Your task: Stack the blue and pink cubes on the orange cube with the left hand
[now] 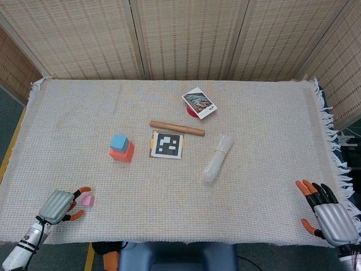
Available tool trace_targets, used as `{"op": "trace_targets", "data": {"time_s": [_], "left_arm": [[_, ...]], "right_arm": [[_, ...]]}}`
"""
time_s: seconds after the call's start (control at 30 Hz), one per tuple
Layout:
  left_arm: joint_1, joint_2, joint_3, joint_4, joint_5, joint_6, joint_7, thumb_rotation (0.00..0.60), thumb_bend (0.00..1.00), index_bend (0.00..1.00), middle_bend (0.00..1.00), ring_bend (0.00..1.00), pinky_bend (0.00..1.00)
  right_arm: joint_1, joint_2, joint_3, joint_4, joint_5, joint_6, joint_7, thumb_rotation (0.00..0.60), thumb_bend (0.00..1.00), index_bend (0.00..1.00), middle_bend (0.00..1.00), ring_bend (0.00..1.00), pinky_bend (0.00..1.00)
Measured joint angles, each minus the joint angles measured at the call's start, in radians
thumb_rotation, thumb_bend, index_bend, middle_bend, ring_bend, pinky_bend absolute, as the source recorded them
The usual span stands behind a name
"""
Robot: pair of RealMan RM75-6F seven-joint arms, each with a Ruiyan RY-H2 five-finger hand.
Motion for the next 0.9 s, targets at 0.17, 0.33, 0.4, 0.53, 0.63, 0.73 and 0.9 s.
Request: {"op": "trace_targets", "data": {"time_s": [0.17, 0.33, 0.4, 0.53, 0.63, 0.73, 0.9], "left_arm": [[0.001, -0.023, -0.011, 0.027, 0.000, -0.014, 0.000, 0.600, 0.27, 0.39, 1.00, 1.00, 1.00], [0.011, -0.053, -0.024, 0.062, 0.005, -0.004, 0.007, 0.600, 0.28, 0.45, 1.00, 1.00, 1.00], [0.015, -0.067, -0.032, 0.080, 0.007, 0.007, 0.005, 0.600, 0.28, 0.47, 1.00, 1.00, 1.00], [0.022, -0.091, -0.050, 0.116, 0.008, 0.031, -0.007, 0.600, 0.27, 0.49, 1.00, 1.00, 1.00], [0.025, -0.091, -0.059, 0.118, 0.010, 0.042, -0.024, 0.600, 0.27, 0.50, 1.00, 1.00, 1.00], [0.024, -0.068, -0.066, 0.094, 0.019, 0.062, -0.037, 0.600, 0.27, 0.49, 1.00, 1.00, 1.00], [-0.005, 0.037, -0.086, -0.006, 0.044, 0.080, -0.038, 0.600, 0.27, 0.47, 1.00, 1.00, 1.00]], "right_arm": [[0.002, 0.000, 0.000, -0.002, 0.005, -0.005, -0.005, 0.600, 0.22, 0.00, 0.00, 0.00, 0.00], [0.002, 0.002, -0.001, -0.002, 0.004, -0.005, -0.003, 0.600, 0.22, 0.00, 0.00, 0.00, 0.00], [0.002, 0.003, -0.001, -0.003, 0.003, -0.006, -0.003, 0.600, 0.22, 0.00, 0.00, 0.00, 0.00], [0.002, 0.004, -0.002, -0.003, 0.002, -0.004, -0.001, 0.600, 0.22, 0.00, 0.00, 0.00, 0.00], [0.001, 0.006, -0.001, -0.003, 0.002, -0.002, 0.002, 0.600, 0.22, 0.00, 0.00, 0.00, 0.00], [0.002, 0.006, 0.000, -0.003, 0.005, -0.003, 0.003, 0.600, 0.22, 0.00, 0.00, 0.00, 0.00], [0.004, 0.001, 0.004, -0.001, 0.013, -0.007, -0.004, 0.600, 0.22, 0.00, 0.00, 0.00, 0.00]]}}
